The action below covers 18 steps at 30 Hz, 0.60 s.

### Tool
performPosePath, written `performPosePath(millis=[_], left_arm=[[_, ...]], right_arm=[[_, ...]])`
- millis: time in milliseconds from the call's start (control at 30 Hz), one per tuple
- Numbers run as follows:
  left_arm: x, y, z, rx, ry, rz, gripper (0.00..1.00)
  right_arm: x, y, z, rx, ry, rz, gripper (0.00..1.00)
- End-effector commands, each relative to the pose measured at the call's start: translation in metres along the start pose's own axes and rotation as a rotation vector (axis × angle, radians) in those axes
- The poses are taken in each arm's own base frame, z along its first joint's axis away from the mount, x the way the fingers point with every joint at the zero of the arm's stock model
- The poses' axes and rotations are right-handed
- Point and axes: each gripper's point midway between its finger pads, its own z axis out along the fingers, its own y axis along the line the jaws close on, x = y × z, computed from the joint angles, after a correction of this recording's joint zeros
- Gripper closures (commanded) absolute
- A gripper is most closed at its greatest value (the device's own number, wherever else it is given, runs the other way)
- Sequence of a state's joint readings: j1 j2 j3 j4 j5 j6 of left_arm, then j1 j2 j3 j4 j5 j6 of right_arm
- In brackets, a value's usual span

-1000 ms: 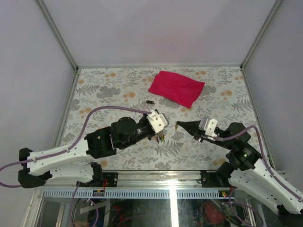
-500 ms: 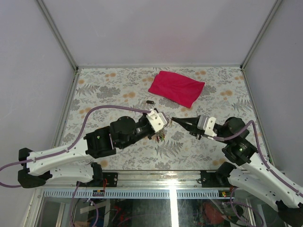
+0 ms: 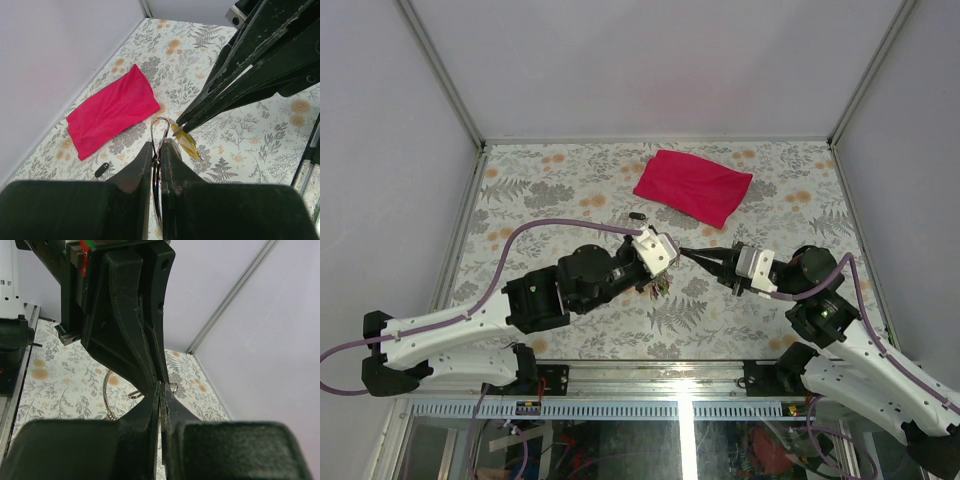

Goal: Put the keys on the keyring

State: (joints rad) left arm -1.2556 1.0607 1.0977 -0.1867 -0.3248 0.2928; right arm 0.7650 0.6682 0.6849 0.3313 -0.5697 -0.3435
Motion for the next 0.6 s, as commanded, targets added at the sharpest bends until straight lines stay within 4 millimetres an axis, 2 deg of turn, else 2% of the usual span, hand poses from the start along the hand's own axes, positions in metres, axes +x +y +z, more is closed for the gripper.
performPosePath(millis=[0, 567], left_arm=[[-0.0448, 0.0145, -0.0021, -0.05, -0.135, -0.069, 1.0], [-0.0481, 0.0081, -0.001, -0.016, -0.149, -0.088, 1.0]], right_arm=[[-0.0192, -0.007, 0.0037, 0.013, -0.066, -0.071, 1.0], [-0.0117, -0.014, 0.0046, 0.057, -0.047, -0.1, 1.0]])
